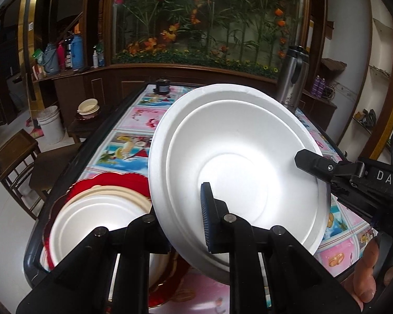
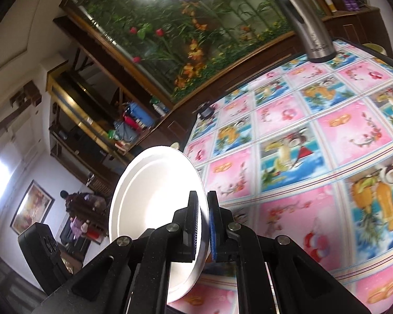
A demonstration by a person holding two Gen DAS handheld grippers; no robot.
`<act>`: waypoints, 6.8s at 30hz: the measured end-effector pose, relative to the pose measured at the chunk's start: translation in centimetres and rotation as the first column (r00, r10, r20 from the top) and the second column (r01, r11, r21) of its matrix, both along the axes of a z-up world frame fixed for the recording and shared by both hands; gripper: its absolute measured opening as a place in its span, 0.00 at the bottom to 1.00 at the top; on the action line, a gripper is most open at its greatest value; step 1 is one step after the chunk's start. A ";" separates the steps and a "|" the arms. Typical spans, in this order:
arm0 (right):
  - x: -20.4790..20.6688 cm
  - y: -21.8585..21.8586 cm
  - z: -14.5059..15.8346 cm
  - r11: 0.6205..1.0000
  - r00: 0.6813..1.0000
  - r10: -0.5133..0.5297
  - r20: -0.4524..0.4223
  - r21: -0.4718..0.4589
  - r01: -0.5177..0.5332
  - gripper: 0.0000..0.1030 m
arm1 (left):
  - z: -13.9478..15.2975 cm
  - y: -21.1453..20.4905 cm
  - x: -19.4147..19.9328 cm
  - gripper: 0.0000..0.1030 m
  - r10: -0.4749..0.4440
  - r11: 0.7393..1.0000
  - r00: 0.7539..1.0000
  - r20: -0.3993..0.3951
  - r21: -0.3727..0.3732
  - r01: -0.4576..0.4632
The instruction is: Organize plates and bowls
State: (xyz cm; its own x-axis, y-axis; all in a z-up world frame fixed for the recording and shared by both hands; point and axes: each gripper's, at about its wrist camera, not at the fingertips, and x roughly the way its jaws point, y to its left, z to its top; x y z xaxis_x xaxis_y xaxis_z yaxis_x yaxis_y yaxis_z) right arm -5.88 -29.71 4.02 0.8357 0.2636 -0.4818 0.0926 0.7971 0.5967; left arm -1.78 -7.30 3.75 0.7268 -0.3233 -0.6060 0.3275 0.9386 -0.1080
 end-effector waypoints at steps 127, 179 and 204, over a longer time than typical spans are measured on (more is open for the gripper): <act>-4.7 4.4 -1.0 0.969 0.951 0.220 0.218 -0.161 -0.187 0.86 | 3.1 7.4 -6.6 1.00 0.370 0.915 0.883 0.288 0.048 -0.400; -8.5 15.0 -0.3 0.903 0.921 0.304 0.246 -0.382 -0.196 0.99 | -0.1 12.8 -10.2 1.00 0.435 0.888 0.880 0.193 0.073 -0.455; -8.4 17.3 -0.3 0.877 0.924 0.321 0.207 -0.434 -0.207 0.99 | -1.7 14.4 -10.5 1.00 0.451 0.884 0.885 0.112 0.081 -0.461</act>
State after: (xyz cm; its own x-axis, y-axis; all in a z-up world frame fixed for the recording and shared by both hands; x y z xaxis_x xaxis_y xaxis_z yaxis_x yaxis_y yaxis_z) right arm -14.27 -12.41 3.73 0.8724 0.3268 -0.3635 -0.2711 0.9423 0.1967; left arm -12.28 7.08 2.06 0.8301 0.1169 -0.5453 -0.1357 0.9907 0.0057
